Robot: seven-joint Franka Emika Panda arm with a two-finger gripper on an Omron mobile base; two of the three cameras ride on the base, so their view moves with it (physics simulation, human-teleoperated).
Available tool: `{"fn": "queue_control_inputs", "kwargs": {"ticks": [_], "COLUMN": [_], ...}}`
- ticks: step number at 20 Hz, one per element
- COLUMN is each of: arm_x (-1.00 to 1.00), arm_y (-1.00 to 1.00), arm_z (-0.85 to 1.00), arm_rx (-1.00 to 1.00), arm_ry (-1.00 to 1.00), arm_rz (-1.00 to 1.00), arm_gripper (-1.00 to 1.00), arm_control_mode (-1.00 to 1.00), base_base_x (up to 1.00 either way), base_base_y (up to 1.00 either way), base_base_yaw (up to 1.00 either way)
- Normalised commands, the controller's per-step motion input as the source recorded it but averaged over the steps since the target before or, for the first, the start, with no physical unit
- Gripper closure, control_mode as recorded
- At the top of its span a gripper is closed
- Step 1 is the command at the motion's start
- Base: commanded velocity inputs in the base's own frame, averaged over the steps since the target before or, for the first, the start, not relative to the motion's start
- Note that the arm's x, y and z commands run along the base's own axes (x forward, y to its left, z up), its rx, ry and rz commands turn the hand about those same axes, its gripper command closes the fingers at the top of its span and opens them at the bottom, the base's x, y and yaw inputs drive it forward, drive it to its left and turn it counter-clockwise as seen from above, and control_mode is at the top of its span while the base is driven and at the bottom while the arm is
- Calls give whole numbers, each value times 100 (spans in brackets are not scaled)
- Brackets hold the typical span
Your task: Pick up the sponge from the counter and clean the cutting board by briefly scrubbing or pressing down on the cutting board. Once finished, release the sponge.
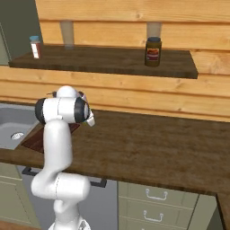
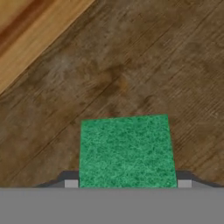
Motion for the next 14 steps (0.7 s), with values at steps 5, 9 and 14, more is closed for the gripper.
{"fn": "queue_control_inputs", "kwargs": {"ticks": [5, 9, 14], "arm_x": [-35, -70, -34], "arm_y": [-100, -100, -30], "arm_z": [40, 58, 3], "arm_rx": [0, 2, 2], "arm_ry": [-1, 0, -2], "arm_rz": [-16, -28, -7], "arm_gripper": [100, 100, 100], "arm_control_mode": [-100, -100, -100], "base_base_x": [0, 0, 0], "base_base_y": [0, 0, 0], "base_base_yaw": [0, 0, 0]}}
